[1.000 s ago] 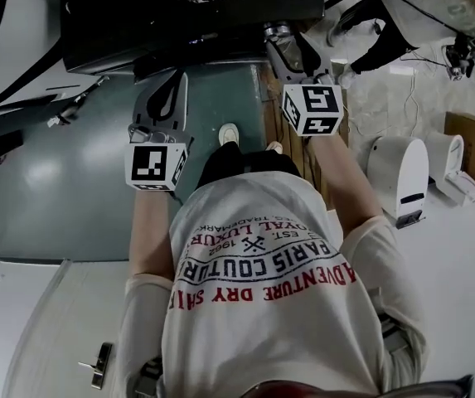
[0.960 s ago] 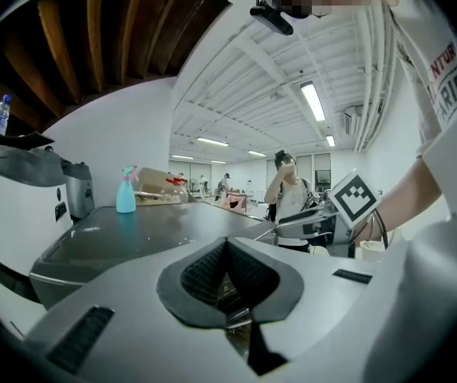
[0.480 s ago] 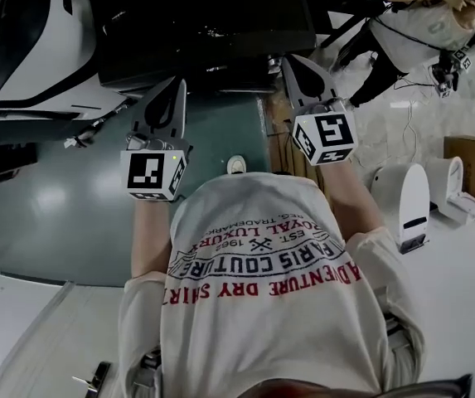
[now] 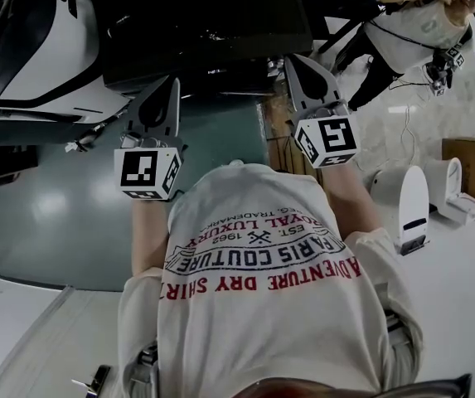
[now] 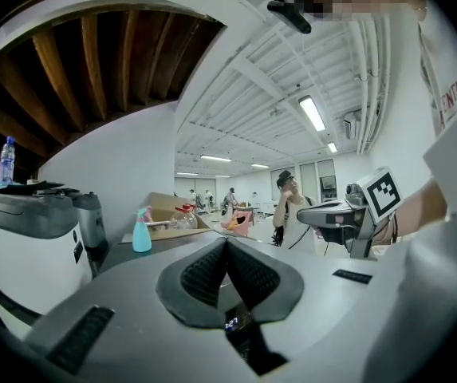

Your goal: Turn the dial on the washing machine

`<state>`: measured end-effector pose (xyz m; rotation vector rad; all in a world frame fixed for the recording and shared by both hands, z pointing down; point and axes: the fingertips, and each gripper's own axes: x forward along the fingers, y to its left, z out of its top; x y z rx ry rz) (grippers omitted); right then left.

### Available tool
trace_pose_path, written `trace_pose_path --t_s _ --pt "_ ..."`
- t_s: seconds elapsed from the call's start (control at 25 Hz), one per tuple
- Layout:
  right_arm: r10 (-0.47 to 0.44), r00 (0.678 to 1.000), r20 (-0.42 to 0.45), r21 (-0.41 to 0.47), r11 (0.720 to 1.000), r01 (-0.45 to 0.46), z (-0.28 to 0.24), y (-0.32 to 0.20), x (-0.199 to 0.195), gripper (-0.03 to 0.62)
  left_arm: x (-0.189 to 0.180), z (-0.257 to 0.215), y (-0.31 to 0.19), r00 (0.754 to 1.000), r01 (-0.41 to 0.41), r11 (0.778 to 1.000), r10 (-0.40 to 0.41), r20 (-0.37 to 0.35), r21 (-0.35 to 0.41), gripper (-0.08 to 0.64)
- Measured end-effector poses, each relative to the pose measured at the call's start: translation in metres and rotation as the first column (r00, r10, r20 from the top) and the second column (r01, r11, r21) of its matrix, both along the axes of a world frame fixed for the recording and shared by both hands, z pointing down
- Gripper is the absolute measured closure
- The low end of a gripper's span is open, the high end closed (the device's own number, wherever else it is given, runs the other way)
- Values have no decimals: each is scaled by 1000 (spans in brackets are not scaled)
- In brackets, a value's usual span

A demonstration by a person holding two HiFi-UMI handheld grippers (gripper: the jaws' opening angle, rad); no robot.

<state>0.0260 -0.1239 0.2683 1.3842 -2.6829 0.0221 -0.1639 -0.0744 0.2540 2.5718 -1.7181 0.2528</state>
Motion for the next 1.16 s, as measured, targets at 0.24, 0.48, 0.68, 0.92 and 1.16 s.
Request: trace_pose_path --t_s 0.24,0.48,0.68,0.92,1.16 --pt "-13 1000 -17 -17 1000 12 10 3 -2 566 -6 4 1 1000 5 1000 -5 4 -8 545" --pt "2 1000 -6 -14 1000 -2 9 5 -5 566 -10 4 0 1000 3 1000 -2 4 -12 545" --pt "24 1000 -2 -3 1000 -24 7 6 -6 566 -14 6 -1 1000 0 1000 0 7 -10 545" --pt "30 1000 8 -3 1000 -30 6 5 -8 566 -15 6 -3 1000 -5 1000 6 14 -5 545" --pt "33 999 10 -7 999 -33 7 5 -12 566 -17 5 -2 1000 -10 1000 10 12 -4 545"
